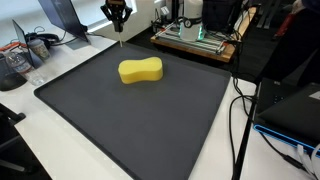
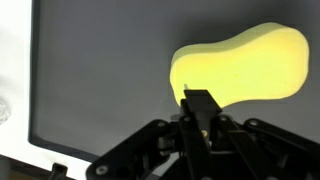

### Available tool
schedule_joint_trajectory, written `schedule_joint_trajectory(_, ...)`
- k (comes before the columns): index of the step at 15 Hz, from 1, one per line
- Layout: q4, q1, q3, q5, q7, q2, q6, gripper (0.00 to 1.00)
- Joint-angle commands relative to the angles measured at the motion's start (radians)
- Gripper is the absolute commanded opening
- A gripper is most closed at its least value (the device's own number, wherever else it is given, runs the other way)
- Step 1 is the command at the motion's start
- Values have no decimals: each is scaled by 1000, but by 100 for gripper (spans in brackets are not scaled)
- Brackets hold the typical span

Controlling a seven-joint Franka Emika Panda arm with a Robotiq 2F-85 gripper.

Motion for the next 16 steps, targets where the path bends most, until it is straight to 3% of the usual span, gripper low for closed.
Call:
schedule_joint_trajectory(1,13,-7,-23,115,-145,51,9,3)
schedule_joint_trajectory(16,174,-97,73,201,-279,337,-13,3)
